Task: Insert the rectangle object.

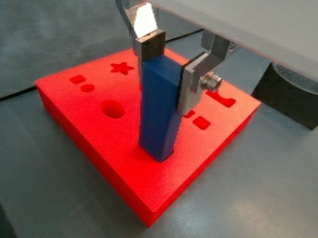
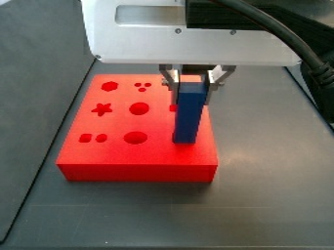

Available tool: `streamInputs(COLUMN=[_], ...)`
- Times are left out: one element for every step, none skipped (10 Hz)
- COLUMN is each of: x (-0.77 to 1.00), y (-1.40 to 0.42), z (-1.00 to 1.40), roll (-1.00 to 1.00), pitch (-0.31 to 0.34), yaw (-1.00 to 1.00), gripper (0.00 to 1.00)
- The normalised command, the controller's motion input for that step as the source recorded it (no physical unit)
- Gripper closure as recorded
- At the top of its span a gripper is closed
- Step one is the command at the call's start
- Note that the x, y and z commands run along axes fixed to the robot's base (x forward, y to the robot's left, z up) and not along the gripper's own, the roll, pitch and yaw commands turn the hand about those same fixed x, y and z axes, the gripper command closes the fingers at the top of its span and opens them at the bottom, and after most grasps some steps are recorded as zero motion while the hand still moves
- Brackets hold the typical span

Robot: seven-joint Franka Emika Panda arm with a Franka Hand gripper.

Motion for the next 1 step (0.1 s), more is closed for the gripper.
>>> streamInputs(x=[0.00], y=[0.00], z=[0.00], roll=[0.00], pitch=[0.000], yaw=[0.00], gripper=[1.00])
